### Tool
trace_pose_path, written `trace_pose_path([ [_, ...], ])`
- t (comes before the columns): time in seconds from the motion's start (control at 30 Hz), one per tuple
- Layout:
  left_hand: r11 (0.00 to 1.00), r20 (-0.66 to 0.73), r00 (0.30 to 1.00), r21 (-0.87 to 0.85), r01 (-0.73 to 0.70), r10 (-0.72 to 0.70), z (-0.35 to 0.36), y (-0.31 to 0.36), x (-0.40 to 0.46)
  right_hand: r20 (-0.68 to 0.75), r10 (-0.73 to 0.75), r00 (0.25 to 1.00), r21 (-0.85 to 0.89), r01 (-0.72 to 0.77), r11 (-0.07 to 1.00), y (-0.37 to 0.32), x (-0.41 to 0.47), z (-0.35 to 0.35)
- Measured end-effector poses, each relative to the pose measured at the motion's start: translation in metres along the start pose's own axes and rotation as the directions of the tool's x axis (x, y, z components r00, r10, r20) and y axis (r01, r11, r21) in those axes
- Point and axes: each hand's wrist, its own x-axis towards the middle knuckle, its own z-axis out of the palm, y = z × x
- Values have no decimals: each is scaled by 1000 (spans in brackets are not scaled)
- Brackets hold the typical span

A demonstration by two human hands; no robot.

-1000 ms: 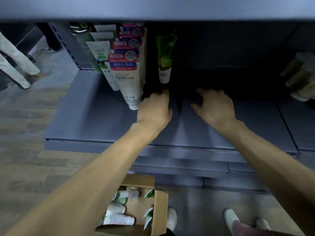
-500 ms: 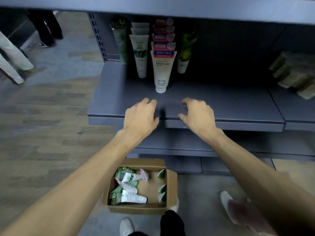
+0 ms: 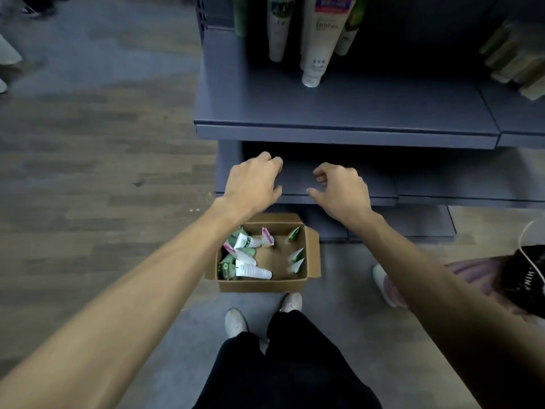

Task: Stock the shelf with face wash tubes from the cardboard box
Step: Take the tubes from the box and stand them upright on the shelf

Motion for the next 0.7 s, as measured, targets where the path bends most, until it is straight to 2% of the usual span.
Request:
trace_pose_path([
  [0.4,977,232,953,-41,210,-195,116,-22,-27,199,23,980,12,-26,1000,54,10,97],
  [0.7,915,409,838,-19,404,-361,236,-46,-74,364,28,931,-54,-8,998,105,27,199],
])
